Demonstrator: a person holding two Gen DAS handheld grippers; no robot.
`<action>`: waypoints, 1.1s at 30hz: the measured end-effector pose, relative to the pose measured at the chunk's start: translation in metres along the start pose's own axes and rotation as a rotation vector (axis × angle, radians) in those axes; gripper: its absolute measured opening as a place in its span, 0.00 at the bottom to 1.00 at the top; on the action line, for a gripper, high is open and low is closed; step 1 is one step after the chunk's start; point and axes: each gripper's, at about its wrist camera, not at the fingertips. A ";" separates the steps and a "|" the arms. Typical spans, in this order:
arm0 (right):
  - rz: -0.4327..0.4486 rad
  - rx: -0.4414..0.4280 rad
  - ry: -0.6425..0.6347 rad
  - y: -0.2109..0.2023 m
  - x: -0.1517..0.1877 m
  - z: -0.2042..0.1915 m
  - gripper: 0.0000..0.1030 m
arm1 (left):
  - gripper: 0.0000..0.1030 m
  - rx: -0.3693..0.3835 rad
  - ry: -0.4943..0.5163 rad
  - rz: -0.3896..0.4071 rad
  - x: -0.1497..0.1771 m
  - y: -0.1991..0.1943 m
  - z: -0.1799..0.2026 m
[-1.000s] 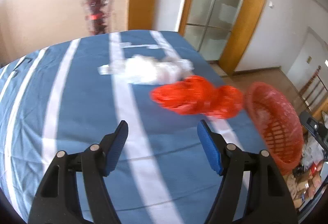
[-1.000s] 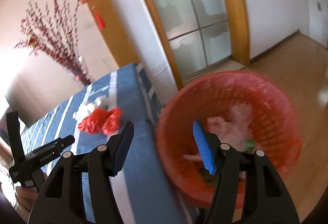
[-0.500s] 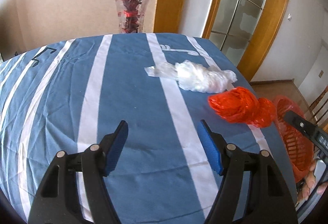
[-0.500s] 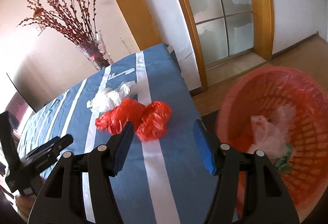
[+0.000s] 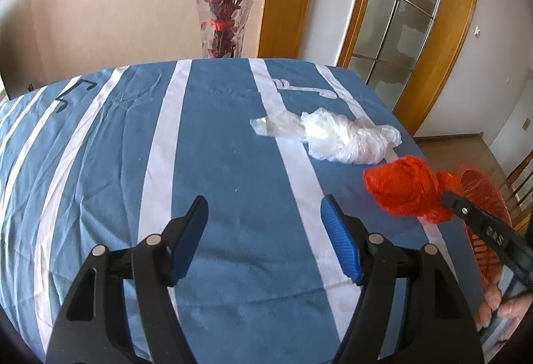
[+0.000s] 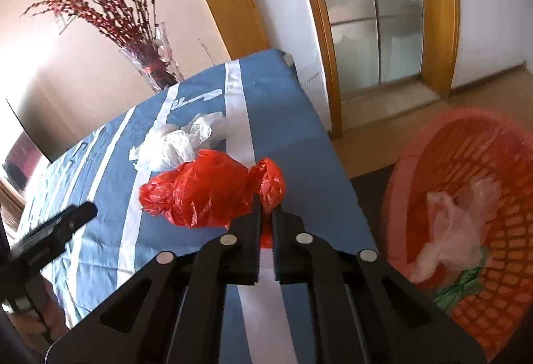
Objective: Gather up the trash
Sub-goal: 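Grasp the white translucent bag with the left gripper while the right grasps the red bag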
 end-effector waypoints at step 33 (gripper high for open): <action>0.044 0.077 0.004 -0.048 0.026 0.062 0.03 | 0.65 0.066 0.193 -0.119 -0.058 0.117 0.062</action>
Point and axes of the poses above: each gripper's, at about its wrist camera, not at the fingertips, and y roughly the way its jaws point, z to its right, x to its underside, and after that the axes turned 12 degrees about x, right-handed
